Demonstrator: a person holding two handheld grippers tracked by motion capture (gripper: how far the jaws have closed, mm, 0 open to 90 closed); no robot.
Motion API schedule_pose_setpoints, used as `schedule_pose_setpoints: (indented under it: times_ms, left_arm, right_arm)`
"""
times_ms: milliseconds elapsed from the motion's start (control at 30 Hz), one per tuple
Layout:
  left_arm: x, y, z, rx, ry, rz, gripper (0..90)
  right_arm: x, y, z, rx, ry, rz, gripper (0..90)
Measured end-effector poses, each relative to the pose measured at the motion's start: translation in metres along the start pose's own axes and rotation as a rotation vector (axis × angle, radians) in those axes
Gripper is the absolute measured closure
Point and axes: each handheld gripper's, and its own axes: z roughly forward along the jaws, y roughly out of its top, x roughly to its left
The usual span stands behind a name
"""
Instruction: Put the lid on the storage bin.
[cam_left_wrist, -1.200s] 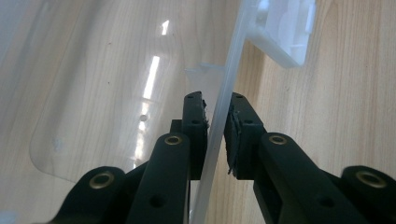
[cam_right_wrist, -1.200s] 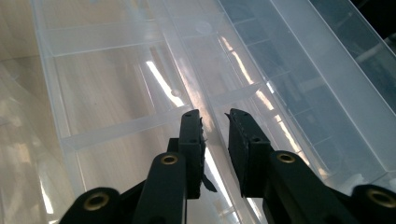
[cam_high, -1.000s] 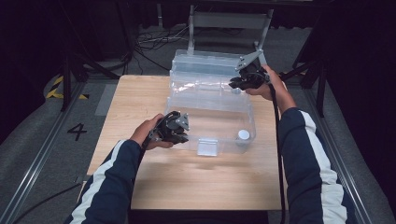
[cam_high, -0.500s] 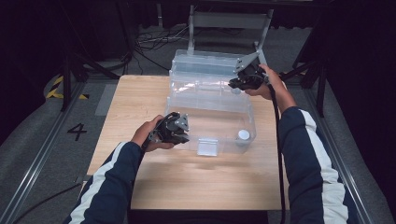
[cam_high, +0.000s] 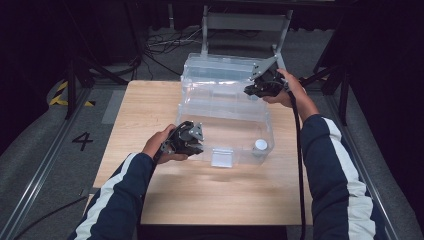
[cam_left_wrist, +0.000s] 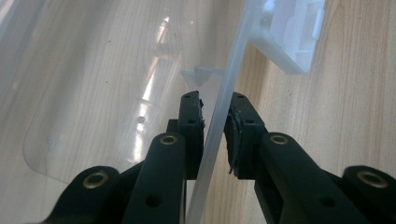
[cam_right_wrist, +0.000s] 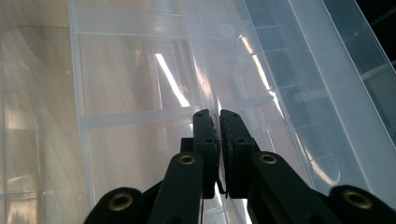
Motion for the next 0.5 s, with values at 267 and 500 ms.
schedule_pose_setpoints:
  times_ms: [267, 500]
  left_arm:
    - [-0.0015, -0.0012, 0.0006, -0.011, 0.010, -0.010, 77.3]
    - [-0.0014, -0.0016, 0.0009, -0.013, 0.002, -0.017, 76.9]
  right_arm:
    - [0.0039, 0.0013, -0.0026, -0.003, 0.000, -0.006, 86.5]
    - [0.0064, 0.0019, -0.0049, -0.004, 0.007, -0.010, 86.8]
